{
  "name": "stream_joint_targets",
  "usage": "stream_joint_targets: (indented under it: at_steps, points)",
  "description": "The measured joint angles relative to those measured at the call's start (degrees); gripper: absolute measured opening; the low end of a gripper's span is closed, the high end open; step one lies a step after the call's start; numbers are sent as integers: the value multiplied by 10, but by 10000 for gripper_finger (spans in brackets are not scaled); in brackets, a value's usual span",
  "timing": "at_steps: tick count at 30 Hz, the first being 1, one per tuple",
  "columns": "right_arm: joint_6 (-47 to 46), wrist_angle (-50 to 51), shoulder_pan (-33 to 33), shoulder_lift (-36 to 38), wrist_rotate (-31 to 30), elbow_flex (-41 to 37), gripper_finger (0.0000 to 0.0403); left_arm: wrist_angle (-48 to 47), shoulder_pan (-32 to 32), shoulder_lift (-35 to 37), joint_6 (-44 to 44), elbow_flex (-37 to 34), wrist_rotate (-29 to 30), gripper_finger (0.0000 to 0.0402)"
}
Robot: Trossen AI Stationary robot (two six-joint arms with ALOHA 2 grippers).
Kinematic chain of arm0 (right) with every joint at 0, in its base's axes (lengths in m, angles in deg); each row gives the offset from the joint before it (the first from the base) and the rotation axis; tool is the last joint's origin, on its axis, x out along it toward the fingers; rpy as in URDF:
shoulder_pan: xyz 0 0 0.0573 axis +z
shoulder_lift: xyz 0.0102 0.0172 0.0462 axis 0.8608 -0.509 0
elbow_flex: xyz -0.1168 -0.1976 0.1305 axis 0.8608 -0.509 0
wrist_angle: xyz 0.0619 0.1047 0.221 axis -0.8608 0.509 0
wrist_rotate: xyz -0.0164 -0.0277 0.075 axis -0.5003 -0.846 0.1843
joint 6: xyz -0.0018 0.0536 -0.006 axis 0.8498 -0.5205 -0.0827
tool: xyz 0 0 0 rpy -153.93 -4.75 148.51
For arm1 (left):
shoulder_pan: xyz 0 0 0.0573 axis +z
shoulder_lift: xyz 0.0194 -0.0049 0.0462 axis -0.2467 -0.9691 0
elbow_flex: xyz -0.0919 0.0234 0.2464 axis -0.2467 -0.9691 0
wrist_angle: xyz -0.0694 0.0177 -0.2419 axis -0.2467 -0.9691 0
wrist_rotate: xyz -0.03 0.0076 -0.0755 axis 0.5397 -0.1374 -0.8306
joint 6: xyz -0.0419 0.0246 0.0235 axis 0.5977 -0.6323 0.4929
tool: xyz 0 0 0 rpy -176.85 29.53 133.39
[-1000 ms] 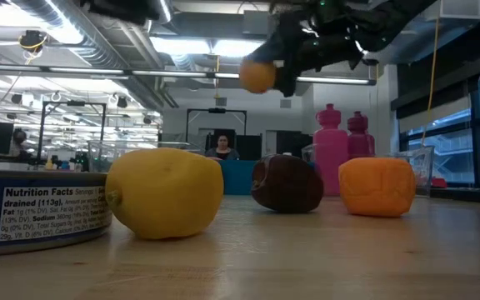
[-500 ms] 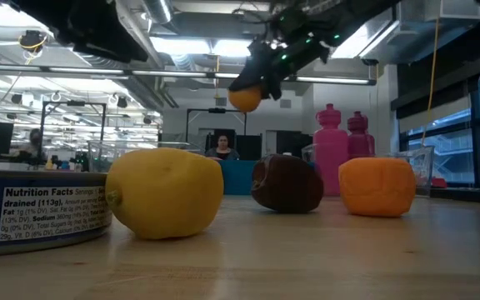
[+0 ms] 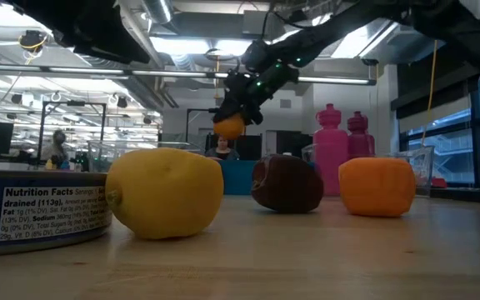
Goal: Pick & Place Food Item
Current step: Put the left orange into the blue bin
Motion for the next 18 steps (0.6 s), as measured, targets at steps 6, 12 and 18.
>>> stream_joint_targets:
  at_steps: [6, 12, 18]
  points:
    - [-6, 15, 0, -28, 1, 37, 320, 0, 17, 0, 0, 0, -4, 349]
    - [-7, 45, 4, -45, 5, 55, 320, 0, 30, 0, 0, 0, -9, 349]
    - [0, 59, 8, -47, -16, 55, 320, 1, 32, 0, 0, 0, -11, 349]
